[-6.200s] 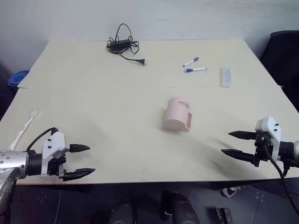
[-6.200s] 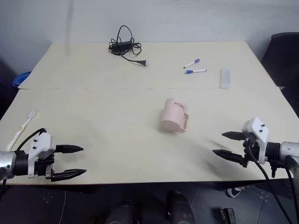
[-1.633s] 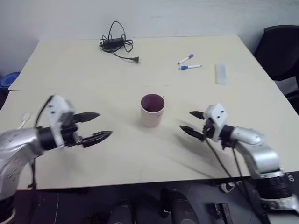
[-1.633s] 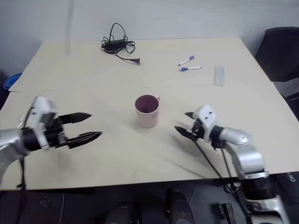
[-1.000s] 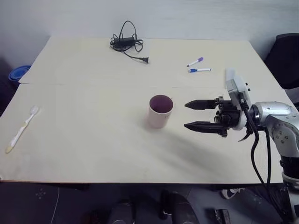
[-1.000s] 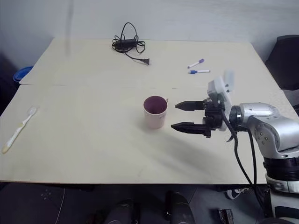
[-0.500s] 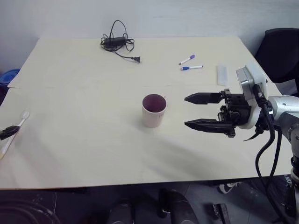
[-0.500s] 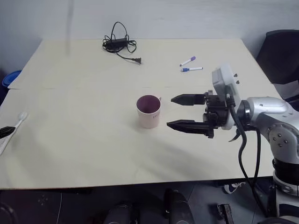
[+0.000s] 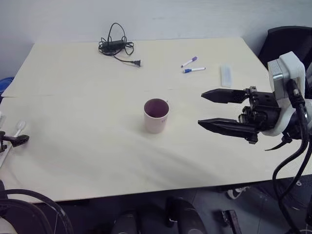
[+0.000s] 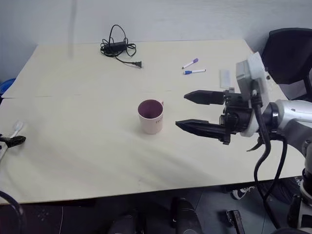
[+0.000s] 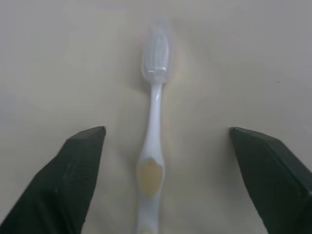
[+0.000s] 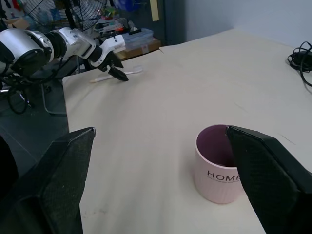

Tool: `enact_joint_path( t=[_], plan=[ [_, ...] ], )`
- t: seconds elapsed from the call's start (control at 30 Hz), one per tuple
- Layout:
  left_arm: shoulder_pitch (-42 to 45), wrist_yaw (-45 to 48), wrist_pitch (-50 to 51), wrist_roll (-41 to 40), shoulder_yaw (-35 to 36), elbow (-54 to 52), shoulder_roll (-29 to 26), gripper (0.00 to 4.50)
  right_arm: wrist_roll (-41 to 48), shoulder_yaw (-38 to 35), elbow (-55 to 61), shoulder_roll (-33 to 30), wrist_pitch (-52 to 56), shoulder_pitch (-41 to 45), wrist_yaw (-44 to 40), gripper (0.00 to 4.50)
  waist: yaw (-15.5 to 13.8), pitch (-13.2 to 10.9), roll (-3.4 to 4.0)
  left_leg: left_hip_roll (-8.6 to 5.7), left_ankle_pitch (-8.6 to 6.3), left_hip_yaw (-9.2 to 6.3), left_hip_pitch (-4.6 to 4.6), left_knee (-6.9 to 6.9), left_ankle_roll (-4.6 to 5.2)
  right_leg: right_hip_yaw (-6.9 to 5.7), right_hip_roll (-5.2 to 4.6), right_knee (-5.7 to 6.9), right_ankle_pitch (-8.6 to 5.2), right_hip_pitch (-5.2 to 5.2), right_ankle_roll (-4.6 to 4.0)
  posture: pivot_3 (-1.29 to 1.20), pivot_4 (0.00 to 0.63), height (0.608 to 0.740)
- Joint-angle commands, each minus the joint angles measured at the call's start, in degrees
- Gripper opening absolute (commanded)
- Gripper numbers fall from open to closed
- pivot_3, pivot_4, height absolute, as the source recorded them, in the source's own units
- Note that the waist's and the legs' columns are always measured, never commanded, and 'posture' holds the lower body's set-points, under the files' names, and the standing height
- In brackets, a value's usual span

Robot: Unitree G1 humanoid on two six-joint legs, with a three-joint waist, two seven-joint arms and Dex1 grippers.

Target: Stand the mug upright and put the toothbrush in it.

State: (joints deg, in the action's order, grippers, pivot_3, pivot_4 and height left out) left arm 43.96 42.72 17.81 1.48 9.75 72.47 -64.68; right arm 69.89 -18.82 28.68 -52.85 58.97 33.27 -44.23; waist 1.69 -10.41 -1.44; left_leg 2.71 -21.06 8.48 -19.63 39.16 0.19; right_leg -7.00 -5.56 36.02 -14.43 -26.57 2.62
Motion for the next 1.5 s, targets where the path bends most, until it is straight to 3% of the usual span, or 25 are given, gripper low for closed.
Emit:
enact_joint_path(
  t=[0.03, 0.27, 0.4, 0.7, 0.8, 0.9, 1.03, 1.17, 1.3, 1.5],
  plan=[
    [-1.96, 0.17, 2.17, 0.75, -0.68, 2.03, 0.42, 3.17, 1.71, -1.8, 0.18, -1.69, -0.48, 0.8, 1.04, 4.5, -0.02, 0.0, 0.0, 0.0, 0.0, 0.02, 0.01, 0.0, 0.01, 0.02, 0.0, 0.0, 0.0, 0.0, 0.0, 0.0, 0.15, 0.74],
    [-2.45, 0.28, 2.76, 0.59, -0.39, 1.69, 0.27, 1.04, 2.91, -0.98, -1.33, -2.44, -0.52, 2.59, 1.81, 4.5, 0.15, 0.0, 0.01, 0.08, -0.06, 0.33, 0.36, 0.0, -0.03, 0.38, -0.05, 0.0, -0.01, 0.02, -0.02, 0.0, 0.15, 0.74],
    [-2.21, 0.83, 3.61, 0.55, -0.58, 1.22, 0.07, 0.16, 3.13, -0.58, -1.21, -2.8, -0.42, 2.39, 1.11, 4.5, 0.14, 0.0, 0.02, 0.12, -0.07, 0.38, 0.4, -0.03, -0.08, 0.42, -0.02, 0.02, -0.03, 0.01, -0.06, 0.0, 0.15, 0.74],
    [1.84, 7.72, 6.0, -0.63, -1.86, -6.44, 0.9, 0.16, 3.4, -0.58, -0.65, -3.51, -0.7, 1.04, 0.4, 4.5, -0.24, 0.0, 0.01, 0.07, -0.11, 0.42, 0.33, -0.03, -0.01, 0.41, 0.0, 0.0, -0.02, 0.0, -0.04, 0.0, 0.15, 0.74],
    [5.24, 11.46, 11.42, -5.15, -0.16, -15.38, 3.07, 0.16, 3.25, -0.71, -0.78, -4.21, -0.71, 0.41, -0.08, 4.5, -1.25, -0.01, -0.07, 0.02, -0.12, 0.42, 0.16, 0.06, 0.03, 0.28, 0.07, -0.01, -0.01, 0.0, -0.02, 0.0, 0.15, 0.74],
    [6.53, 15.07, 20.67, -12.68, 2.27, -31.88, 6.8, 0.16, 4.23, -1.74, -0.61, -5.03, -0.56, -0.63, -1.14, 4.5, -1.84, 0.01, -0.14, 0.04, -0.12, 0.39, -0.22, 0.33, 0.04, 0.1, 0.09, 0.02, 0.03, 0.0, 0.04, 0.0, 0.15, 0.74],
    [9.92, 12.98, 30.24, -24.69, 5.85, -54.74, 16.04, 0.16, 3.92, -3.21, -1.67, -6.19, -0.73, -1.96, -1.21, 4.5, -2.03, 0.01, -0.15, 0.02, -0.29, 0.05, -0.81, 0.93, 0.26, 0.06, 0.07, -0.03, 0.16, -0.11, 0.25, 0.0, 0.15, 0.74],
    [13.69, 9.01, 31.87, -35.53, 8.81, -68.15, 28.36, 0.16, 3.68, -5.21, -2.67, -7.0, -1.0, -3.85, -0.79, 4.5, -2.3, -0.01, -0.15, -0.12, -0.39, -0.03, -0.79, 1.11, 0.5, 0.17, 0.02, -0.16, 0.35, -0.01, 0.59, 0.0, 0.15, 0.74],
    [15.98, 4.87, 30.5, -39.0, 6.44, -71.23, 38.17, 0.16, 3.31, -6.83, -1.96, -6.85, -1.46, -5.9, 0.63, 4.5, -1.82, -0.03, -0.11, -0.15, -0.39, 0.03, -0.55, 1.1, 0.56, 0.41, 0.07, -0.13, 0.43, 0.11, 0.69, 0.0, 0.15, 0.74],
    [15.18, 5.44, 19.5, -32.97, -1.22, -65.65, 43.22, 0.16, 4.51, -10.42, 0.64, -5.77, -2.27, -10.54, 3.18, 4.5, -1.79, -0.05, -0.08, -0.14, -0.3, 0.0, -0.5, 1.09, 0.46, 0.7, 0.18, -0.12, 0.47, 0.12, 0.61, 0.0, 0.15, 0.74]
  ],
)
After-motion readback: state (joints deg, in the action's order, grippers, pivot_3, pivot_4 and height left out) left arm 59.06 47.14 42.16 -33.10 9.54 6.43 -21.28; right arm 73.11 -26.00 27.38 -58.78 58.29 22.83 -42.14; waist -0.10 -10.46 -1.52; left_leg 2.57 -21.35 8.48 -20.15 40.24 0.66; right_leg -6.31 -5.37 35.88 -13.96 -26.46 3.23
